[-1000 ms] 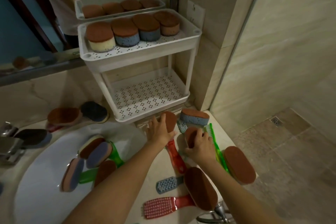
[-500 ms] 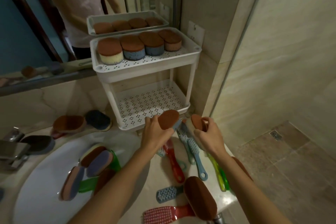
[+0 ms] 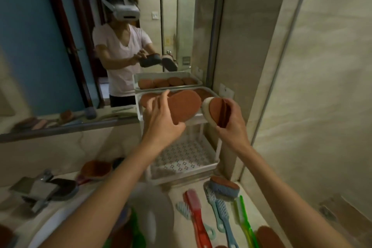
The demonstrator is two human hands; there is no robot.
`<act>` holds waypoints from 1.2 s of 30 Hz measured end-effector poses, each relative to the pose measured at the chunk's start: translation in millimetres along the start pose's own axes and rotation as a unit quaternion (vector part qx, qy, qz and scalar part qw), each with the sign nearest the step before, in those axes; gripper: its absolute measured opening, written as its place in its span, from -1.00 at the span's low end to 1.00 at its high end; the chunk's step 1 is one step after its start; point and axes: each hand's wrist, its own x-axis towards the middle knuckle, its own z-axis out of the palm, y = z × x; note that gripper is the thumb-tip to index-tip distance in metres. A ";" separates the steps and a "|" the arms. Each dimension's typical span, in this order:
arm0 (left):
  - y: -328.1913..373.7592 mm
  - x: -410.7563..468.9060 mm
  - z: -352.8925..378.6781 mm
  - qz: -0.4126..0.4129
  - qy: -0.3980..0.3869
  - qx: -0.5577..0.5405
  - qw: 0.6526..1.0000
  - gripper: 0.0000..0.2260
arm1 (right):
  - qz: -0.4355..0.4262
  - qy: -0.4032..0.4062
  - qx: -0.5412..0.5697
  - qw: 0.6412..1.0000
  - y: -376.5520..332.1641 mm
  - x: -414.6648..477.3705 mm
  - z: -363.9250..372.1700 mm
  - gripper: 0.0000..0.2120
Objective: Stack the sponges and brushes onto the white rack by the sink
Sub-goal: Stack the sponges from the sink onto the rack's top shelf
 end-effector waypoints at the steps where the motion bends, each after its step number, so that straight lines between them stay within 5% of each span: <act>1: -3.3 12.3 -4.7 -0.023 -0.009 0.015 1.000 -0.20 | -0.014 0.000 -0.008 1.000 -5.4 12.3 0.6 -0.33; 9: -31.6 65.5 -5.1 -0.019 -0.118 0.058 0.991 -0.32 | -0.120 -0.104 -0.174 0.972 0.2 68.8 11.6 -0.38; 22: -40.6 78.5 15.9 -0.073 -0.334 0.080 0.936 -0.49 | -0.058 -0.242 -0.284 0.926 10.1 84.1 39.0 -0.37; 36: -39.7 61.2 9.8 0.003 -0.295 0.191 0.936 -0.41 | -0.021 -0.262 -0.340 0.903 32.5 74.1 42.6 -0.37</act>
